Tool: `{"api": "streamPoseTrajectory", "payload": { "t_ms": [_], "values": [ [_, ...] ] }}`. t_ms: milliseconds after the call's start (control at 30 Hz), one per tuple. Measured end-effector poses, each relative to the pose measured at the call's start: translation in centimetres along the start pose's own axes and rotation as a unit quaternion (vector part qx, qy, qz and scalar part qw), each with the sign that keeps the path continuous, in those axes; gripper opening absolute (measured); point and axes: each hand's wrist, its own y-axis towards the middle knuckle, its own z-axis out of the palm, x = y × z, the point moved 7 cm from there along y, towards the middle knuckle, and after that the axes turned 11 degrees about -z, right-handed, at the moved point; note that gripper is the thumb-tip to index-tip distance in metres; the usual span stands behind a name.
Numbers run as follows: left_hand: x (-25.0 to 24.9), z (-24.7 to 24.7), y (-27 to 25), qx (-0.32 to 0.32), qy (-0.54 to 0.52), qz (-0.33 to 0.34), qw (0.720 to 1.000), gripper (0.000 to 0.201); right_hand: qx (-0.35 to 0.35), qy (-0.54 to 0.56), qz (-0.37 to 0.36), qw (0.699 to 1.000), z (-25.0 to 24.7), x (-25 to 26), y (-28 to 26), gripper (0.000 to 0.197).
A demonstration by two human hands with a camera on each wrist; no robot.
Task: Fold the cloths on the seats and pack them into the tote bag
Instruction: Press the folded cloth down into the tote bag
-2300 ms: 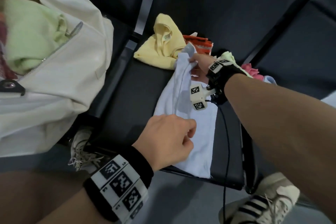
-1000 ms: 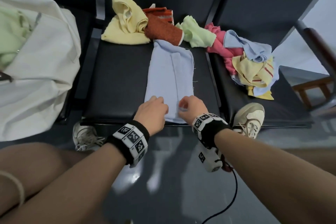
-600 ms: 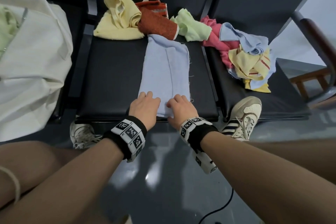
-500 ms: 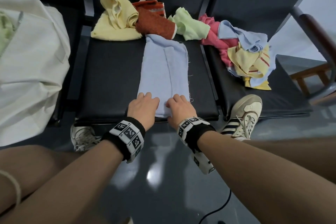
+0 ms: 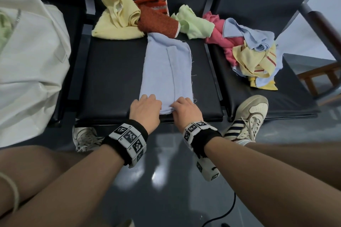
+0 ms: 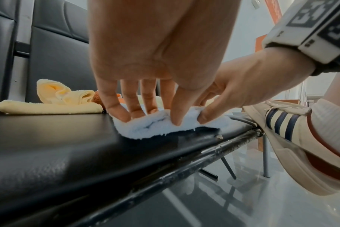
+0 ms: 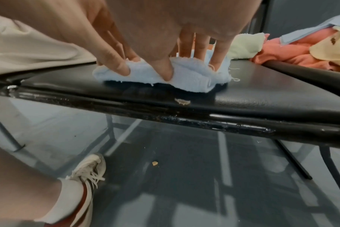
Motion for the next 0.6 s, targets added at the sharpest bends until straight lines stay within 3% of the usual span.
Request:
{"api": "streamPoseTrajectory", "payload": {
  "t_ms": [233, 433, 600],
  "values": [
    [0.5, -0.1, -0.3, -0.015, -0.018, -0.001, 1.000, 0.025, 0.041, 0.050, 0.030, 0.997, -0.5, -0.6, -0.3, 0.028],
    [0.6, -0.3, 0.0, -0.002, -0.022, 0.005, 1.000, 0.036, 0.041, 0.115, 0.127, 0.984, -1.1, -2.2, -0.5, 0.013],
    [1.0, -0.1, 0.4, 0.040, -0.050, -0.023, 0.998, 0.034, 0.062, 0.103, 0.117, 0.986, -1.2, -1.9, 0.0, 0.020]
  ]
}}
